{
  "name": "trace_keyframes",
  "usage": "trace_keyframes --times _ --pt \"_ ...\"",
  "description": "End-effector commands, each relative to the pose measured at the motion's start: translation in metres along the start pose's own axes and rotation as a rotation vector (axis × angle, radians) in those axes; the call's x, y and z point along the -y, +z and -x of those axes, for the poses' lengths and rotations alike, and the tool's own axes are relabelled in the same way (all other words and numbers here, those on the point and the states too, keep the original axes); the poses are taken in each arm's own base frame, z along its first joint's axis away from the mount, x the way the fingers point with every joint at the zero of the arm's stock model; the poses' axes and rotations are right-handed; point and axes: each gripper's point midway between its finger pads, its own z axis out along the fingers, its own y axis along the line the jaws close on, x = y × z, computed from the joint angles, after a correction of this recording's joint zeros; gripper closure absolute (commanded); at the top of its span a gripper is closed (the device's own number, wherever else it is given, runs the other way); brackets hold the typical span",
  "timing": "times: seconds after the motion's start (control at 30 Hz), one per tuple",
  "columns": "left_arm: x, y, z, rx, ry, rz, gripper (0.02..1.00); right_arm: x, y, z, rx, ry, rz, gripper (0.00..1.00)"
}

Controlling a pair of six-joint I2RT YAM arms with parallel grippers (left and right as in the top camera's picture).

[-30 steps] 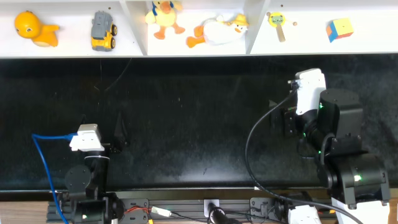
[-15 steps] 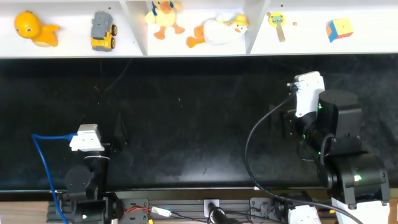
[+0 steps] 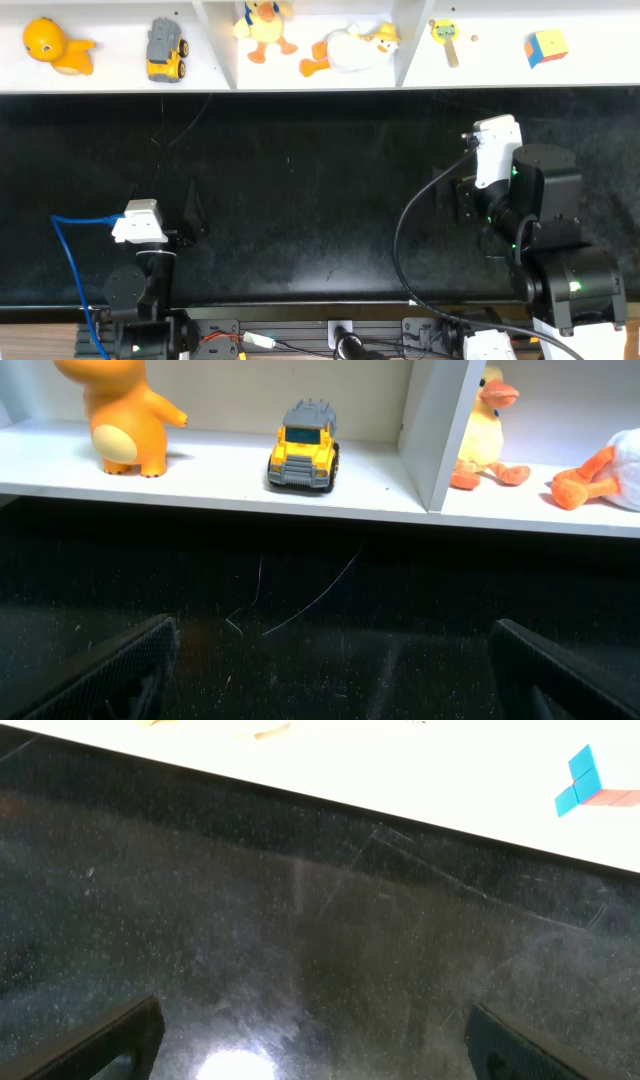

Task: Store Toys

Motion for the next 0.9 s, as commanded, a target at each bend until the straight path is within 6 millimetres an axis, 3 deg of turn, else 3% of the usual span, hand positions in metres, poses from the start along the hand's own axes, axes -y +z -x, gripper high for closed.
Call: trace_keyframes --times 0.03,0.17,0.3,0.43,0.67,0.9 --pt "-0.002 0.0 0.0 0.008 -0.011 0.009 0.023 0.0 -0.004 0.004 0.018 -0.007 -0.007 0.005" --pt "-0.002 0.0 0.0 0.009 -0.011 0.009 0.023 0.002 -0.009 0.004 0.033 -0.008 -0.019 0.005" --pt "-0.002 0.0 0.0 0.009 -0.011 0.009 0.02 0.003 -0.024 0.011 0.145 -0.029 -0.036 0.005" --pt "-0.002 0.0 0.0 0.009 -0.011 0.009 0.02 0.002 -0.023 0.014 0.313 0.02 -0.042 0.005" --pt "-0.002 0.0 0.0 0.008 -0.011 0.009 0.02 -0.001 -0.003 -0.024 0.532 0.223 -0.005 0.005" --pt "-0.002 0.0 0.0 0.008 -0.011 0.009 0.02 0.003 0.037 -0.066 0.612 0.534 0.054 0.007"
